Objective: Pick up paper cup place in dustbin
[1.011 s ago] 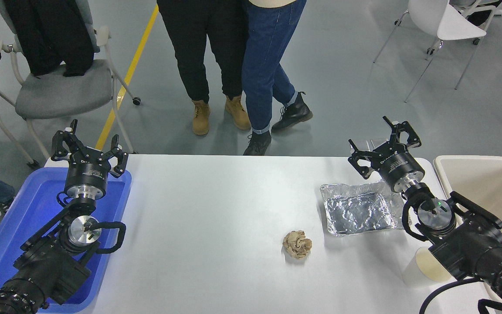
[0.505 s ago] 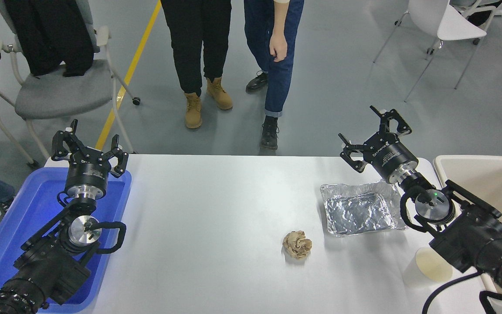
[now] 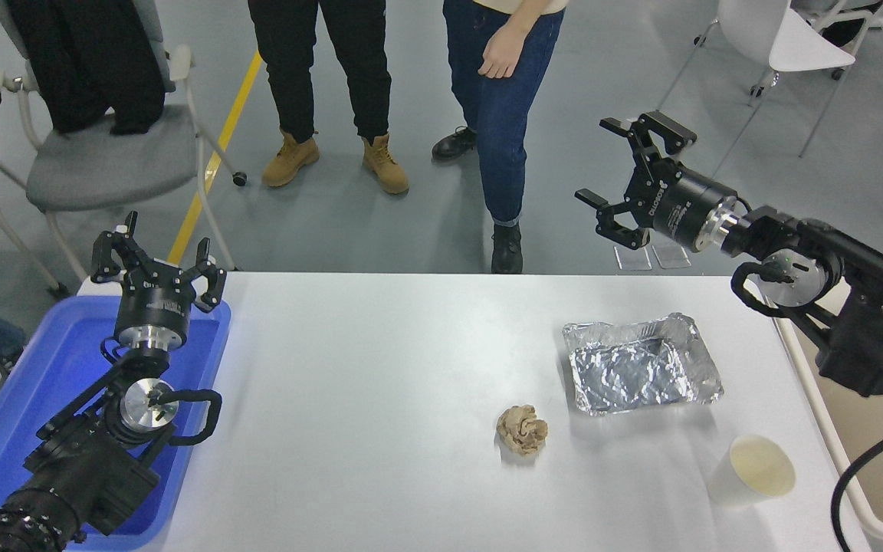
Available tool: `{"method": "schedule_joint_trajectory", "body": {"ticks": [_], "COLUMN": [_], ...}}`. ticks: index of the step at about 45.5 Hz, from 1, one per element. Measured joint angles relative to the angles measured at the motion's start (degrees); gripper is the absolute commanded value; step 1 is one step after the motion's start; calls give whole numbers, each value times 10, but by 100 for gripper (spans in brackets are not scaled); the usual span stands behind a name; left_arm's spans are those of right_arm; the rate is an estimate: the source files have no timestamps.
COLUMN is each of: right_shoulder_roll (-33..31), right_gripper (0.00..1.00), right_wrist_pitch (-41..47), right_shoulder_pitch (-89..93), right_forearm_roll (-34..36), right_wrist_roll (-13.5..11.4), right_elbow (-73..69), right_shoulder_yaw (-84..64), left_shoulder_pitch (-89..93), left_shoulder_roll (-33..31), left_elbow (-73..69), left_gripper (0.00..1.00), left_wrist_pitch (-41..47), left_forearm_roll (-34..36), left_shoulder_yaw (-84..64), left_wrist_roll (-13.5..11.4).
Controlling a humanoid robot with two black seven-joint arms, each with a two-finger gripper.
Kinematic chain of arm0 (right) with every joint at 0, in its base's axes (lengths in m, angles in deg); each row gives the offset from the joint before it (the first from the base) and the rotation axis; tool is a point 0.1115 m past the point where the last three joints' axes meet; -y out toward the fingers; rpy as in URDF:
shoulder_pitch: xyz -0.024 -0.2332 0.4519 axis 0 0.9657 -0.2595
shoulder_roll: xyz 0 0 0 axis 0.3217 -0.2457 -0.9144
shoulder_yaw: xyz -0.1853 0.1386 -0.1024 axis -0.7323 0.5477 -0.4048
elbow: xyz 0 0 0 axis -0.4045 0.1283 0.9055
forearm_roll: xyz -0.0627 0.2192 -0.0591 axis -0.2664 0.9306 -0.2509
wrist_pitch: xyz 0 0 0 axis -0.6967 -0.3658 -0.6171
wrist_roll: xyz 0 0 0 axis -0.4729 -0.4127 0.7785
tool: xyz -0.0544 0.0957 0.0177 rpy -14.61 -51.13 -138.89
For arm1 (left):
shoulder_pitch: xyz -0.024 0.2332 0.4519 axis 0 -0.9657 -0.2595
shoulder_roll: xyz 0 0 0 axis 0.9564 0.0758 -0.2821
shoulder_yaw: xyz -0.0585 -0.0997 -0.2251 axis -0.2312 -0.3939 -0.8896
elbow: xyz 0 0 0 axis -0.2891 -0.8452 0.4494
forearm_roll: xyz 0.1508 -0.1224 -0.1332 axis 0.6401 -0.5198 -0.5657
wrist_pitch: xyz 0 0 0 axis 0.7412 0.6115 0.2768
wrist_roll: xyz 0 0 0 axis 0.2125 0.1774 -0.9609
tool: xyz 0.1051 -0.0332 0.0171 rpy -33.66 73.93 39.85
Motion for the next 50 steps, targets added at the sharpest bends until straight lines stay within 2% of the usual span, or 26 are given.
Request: {"method": "schedule_joint_trajectory", "body": {"ticks": [11, 21, 38, 50], "right_shoulder_roll": [-64, -82, -13, 23], "right_gripper": [100, 100, 100, 100], "right_wrist_pitch": [3, 14, 68, 138], "right_shoulder_pitch": [-192, -365, -641, -776], "right_forearm_roll": [-43, -75, -86, -49], "right_wrist_roll": [0, -1, -1, -1], "right_elbow": [-98, -203, -385, -469], "right_shoulder_yaw": [-267, -464, -777, -873], "left_shoulder_pitch": [0, 0, -1, -1], "left_shoulder_roll": [0, 0, 0, 0], "left_elbow": [0, 0, 0, 0], "left_gripper": [99, 99, 99, 99], "left_wrist_pitch": [0, 0, 0, 0], "left_forearm_roll": [0, 0, 0, 0], "left_shoulder_yaw": [0, 0, -1, -1], "left_wrist_roll": [0, 0, 0, 0]}}
